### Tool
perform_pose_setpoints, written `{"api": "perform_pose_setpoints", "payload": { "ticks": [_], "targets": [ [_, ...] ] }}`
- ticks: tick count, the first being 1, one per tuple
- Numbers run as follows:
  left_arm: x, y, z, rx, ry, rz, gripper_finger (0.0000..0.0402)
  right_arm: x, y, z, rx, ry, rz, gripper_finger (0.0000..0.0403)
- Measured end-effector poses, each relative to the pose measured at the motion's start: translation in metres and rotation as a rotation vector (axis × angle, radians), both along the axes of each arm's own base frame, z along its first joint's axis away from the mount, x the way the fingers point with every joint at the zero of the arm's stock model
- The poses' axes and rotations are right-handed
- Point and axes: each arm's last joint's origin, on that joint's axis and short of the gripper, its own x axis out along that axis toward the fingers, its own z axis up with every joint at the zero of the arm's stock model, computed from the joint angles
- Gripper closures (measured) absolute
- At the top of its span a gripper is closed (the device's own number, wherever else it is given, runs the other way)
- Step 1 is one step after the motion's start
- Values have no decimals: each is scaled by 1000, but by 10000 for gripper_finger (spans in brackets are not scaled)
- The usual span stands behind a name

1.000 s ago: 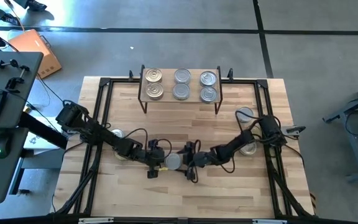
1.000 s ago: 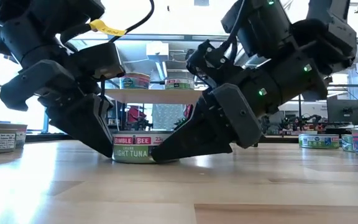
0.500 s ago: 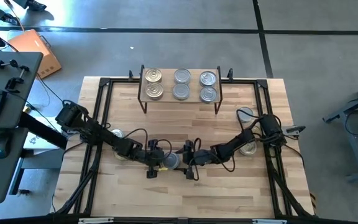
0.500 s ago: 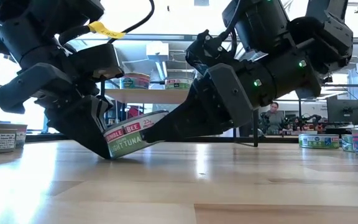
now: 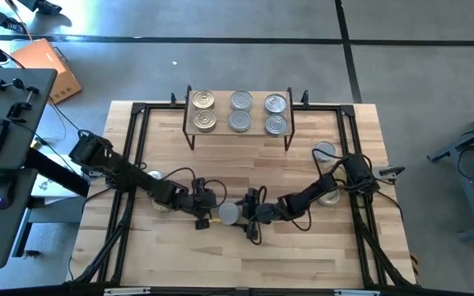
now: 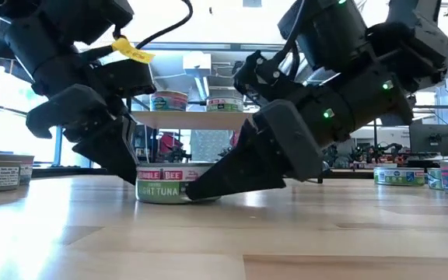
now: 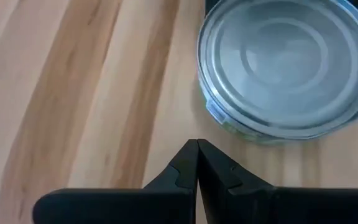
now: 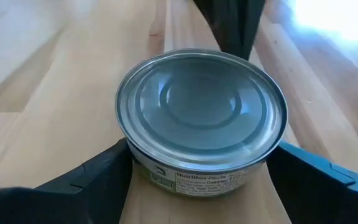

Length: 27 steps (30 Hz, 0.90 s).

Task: Stack canned seafood by type on shelf
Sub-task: Stack the left green and white tuna can on top of the green and white tuna can on the shelf

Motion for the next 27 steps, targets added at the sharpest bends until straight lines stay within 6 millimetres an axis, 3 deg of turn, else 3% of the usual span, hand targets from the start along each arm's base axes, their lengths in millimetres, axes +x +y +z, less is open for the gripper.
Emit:
{"api": "perform_pose_setpoints", "payload": {
  "ticks": [9,16,27],
  "targets": [
    [-14,-1,0,53,80,38,401,-4,6,-1,-35,0,-45,87],
    [-20,-3,7,79,77,52,401,-7,10,0,-36,20,-38,124],
    [-17,-5,10,69,30,32,401,-23,5,43,-102,132,-16,126]
  ]
}}
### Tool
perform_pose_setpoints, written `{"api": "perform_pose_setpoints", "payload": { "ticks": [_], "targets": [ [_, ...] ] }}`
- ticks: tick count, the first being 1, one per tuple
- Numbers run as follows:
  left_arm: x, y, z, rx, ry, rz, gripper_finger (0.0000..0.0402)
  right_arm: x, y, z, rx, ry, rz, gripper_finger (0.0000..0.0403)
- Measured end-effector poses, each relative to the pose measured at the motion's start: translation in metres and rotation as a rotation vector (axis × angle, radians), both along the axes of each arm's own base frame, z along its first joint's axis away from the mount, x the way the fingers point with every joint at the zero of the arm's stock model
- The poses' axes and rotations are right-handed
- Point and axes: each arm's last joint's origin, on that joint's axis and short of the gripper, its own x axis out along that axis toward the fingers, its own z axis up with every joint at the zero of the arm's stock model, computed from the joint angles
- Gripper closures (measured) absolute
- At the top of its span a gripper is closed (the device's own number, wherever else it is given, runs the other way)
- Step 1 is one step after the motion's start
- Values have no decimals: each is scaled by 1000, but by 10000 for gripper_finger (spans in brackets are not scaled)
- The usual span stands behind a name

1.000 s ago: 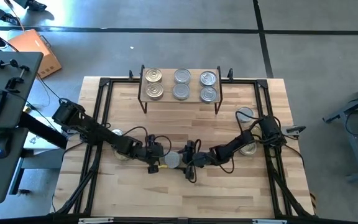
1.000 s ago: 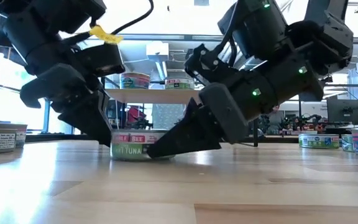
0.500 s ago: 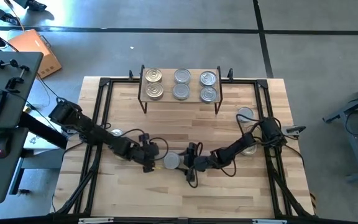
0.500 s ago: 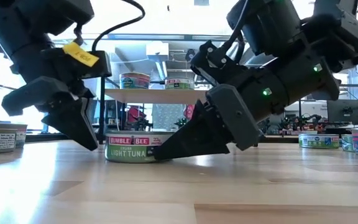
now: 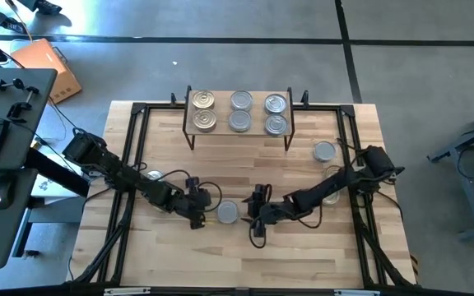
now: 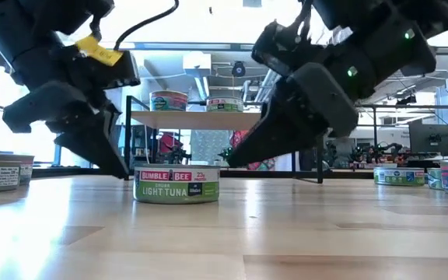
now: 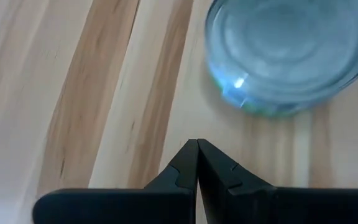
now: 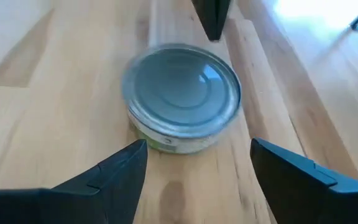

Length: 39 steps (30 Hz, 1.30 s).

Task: Stack canned seafood by type on shelf
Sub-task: Stack the left green and white tuna can on top of the green and white tuna can on the shelf

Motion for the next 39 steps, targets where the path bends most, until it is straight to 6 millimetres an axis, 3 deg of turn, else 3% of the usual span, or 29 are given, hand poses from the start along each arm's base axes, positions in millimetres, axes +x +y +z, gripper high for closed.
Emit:
{"api": "perform_pose_setpoints", "payload": {
  "ticks": [12,17,25,33,39],
  "targets": [
    [29,1,17,-59,-269,-124,401,5,5,4,49,-63,95,125],
    [38,13,2,-103,-227,-134,401,5,8,5,42,-67,142,125],
    [40,21,-5,-93,-203,-105,401,6,7,5,30,-75,137,120],
    [33,31,-14,-111,-211,-67,401,8,-1,5,-53,-69,166,77],
    [31,33,-16,-116,-230,-60,401,12,2,7,-34,-128,269,86]
  ]
}}
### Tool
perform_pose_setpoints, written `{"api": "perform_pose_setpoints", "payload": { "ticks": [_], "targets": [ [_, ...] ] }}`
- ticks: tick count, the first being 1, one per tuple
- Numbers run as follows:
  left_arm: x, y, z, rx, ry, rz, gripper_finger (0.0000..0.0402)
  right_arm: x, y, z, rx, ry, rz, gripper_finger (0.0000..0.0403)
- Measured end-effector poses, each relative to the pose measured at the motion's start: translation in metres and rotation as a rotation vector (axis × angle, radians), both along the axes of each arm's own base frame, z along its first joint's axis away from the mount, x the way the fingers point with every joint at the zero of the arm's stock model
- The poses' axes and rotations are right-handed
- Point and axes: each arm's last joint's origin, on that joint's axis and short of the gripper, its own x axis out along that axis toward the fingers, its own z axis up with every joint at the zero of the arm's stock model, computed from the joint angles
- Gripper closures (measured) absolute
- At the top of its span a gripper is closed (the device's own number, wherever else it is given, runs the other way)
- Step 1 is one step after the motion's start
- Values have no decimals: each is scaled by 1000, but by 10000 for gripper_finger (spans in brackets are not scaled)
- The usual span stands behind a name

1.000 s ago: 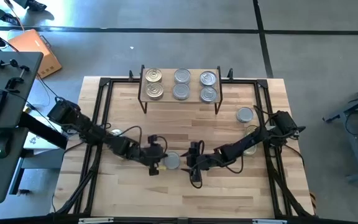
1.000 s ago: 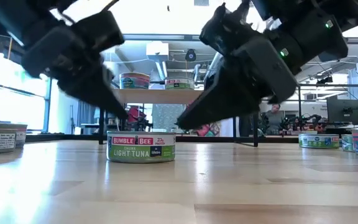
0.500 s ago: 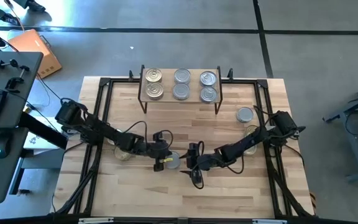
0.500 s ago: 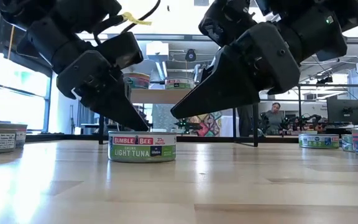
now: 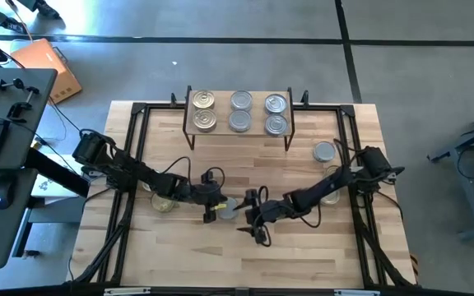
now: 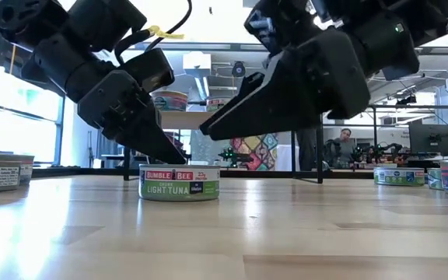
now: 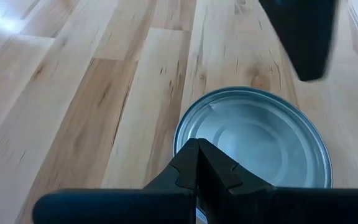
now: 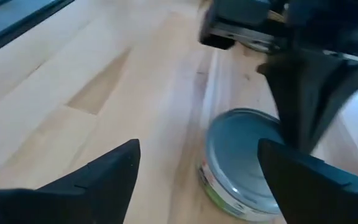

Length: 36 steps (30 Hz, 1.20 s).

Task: Stack canned seafood by type on shelf
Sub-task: Stack the left green and white tuna can on top of the green and white tuna can on the shelf

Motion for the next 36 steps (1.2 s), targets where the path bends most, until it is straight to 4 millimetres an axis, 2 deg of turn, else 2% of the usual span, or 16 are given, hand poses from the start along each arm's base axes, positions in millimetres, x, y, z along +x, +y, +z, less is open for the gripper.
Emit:
{"api": "perform_pose_setpoints", "payload": {
  "ticks": [4,8,13,17,18,27,31,36],
  "targets": [
    [1,0,0,2,-12,-5,401,5,2,-10,-32,-1,30,117],
    [1,0,0,7,-13,-10,401,16,4,-18,-111,28,41,168],
    [0,-2,2,7,-22,-20,401,30,3,-19,-223,112,34,269],
    [-3,-7,7,40,-27,-67,401,35,3,-13,-230,168,13,370],
    [-4,-9,8,48,-29,-82,401,35,3,-13,-231,177,8,385],
    [-14,-37,28,234,-109,-264,401,36,4,-10,-170,179,-25,398],
    [-19,-49,29,335,-110,-386,397,37,3,-10,-138,176,-13,401],
    [-24,-54,26,451,-77,-502,346,37,4,-9,-130,167,-9,402]
  ]
}}
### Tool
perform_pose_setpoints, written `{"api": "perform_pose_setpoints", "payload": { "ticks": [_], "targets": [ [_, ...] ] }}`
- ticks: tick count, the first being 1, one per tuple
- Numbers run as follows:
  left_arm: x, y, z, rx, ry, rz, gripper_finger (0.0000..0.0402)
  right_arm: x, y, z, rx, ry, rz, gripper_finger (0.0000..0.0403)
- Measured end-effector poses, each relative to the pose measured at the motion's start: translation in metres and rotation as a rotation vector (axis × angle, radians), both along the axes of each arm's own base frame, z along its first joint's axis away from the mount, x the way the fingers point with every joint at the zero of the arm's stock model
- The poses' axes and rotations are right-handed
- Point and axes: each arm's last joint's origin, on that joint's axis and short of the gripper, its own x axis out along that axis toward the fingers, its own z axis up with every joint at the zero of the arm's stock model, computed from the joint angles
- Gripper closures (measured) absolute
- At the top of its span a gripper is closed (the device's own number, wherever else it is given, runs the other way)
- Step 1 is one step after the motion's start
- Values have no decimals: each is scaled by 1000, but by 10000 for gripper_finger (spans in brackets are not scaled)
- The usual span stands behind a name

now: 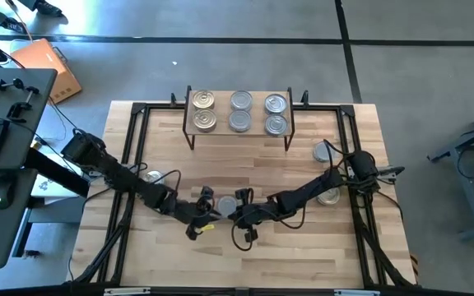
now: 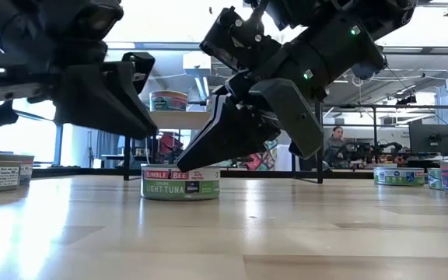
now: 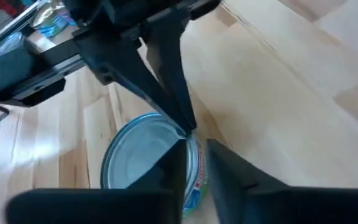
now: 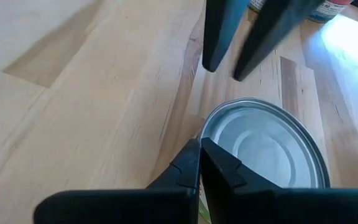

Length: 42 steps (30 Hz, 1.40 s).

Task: Stack canned seafood by type on shelf
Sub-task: Stack the left green and white tuna can on top of the green and white tuna can on the shelf

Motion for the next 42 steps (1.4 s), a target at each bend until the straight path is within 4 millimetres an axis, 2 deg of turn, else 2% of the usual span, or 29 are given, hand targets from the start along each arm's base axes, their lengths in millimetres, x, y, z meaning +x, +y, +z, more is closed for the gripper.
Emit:
{"api": "perform_pose_setpoints", "payload": {
  "ticks": [6,10,14,22,26,28,31,36,42],
  "targets": [
    [3,7,-7,31,37,3,261,0,1,0,15,-2,16,403],
    [7,11,-18,16,87,-30,249,0,1,1,21,-4,22,403],
    [9,15,-20,3,95,-14,280,0,1,1,22,-6,22,403],
    [10,18,-20,-41,117,-65,389,1,1,1,25,-8,27,403],
    [10,18,-20,-46,120,-74,393,-1,2,6,33,-13,25,403],
    [10,17,-20,-50,121,-79,395,-2,2,15,51,-31,18,399],
    [11,17,-20,-62,116,-88,400,-5,1,30,81,-43,0,378],
    [12,16,-19,-78,101,-87,401,-12,3,46,97,-34,-7,307],
    [12,16,-16,-101,86,-77,402,-19,8,41,13,12,-44,216]
  ]
}}
